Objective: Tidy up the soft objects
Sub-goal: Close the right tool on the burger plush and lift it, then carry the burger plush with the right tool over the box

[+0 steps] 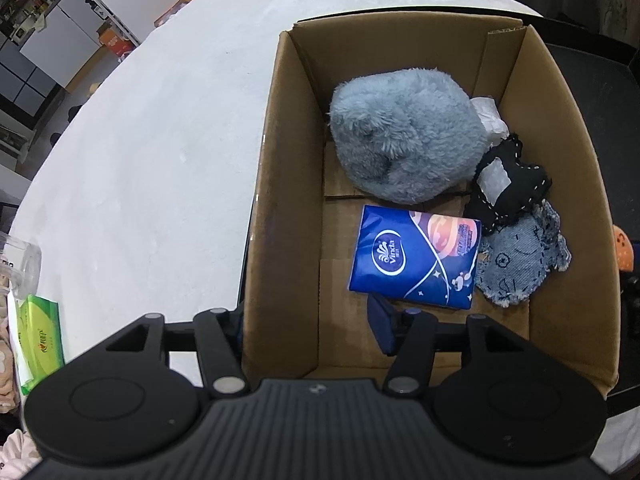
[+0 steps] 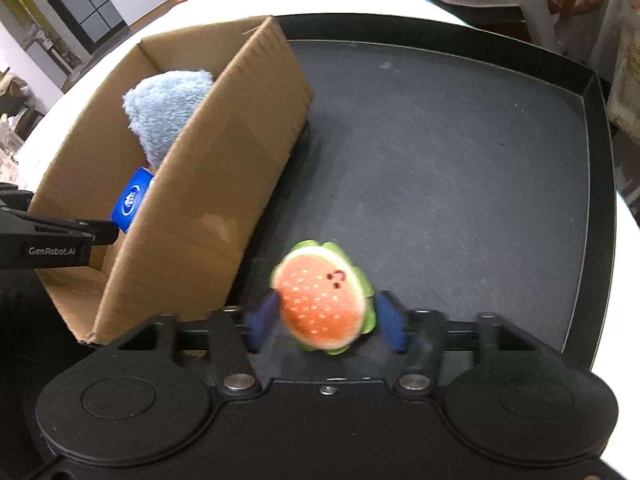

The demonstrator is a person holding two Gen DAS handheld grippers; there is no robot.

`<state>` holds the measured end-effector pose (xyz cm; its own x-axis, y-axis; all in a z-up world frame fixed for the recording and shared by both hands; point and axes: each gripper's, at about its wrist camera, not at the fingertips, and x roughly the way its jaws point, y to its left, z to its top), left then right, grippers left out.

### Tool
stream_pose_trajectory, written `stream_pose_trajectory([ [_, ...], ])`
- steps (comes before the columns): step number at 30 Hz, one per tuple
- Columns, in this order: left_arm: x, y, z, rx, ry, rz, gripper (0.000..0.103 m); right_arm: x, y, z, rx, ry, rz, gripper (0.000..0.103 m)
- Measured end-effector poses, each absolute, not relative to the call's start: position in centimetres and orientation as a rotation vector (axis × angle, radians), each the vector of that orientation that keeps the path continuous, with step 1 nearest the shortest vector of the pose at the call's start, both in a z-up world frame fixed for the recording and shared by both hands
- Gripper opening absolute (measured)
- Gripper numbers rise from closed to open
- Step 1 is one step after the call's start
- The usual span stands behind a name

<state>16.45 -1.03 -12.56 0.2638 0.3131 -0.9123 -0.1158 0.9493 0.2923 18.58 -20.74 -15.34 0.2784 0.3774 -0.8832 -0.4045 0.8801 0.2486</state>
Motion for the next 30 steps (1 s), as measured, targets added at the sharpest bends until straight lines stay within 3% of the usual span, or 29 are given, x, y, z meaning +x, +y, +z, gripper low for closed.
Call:
stream_pose_trajectory([
  [6, 16.4, -1.7, -12.2, 0.182, 1.274, 0.315, 0.058, 18.6, -21.9, -15.3, 0.001, 1.176, 0.476, 0.038],
  [30, 15.6, -2.0, -10.0, 0.185, 1.196, 0.25, 0.061, 18.4, -23.2, -13.1, 0.069, 1.151, 0.404, 0.034],
])
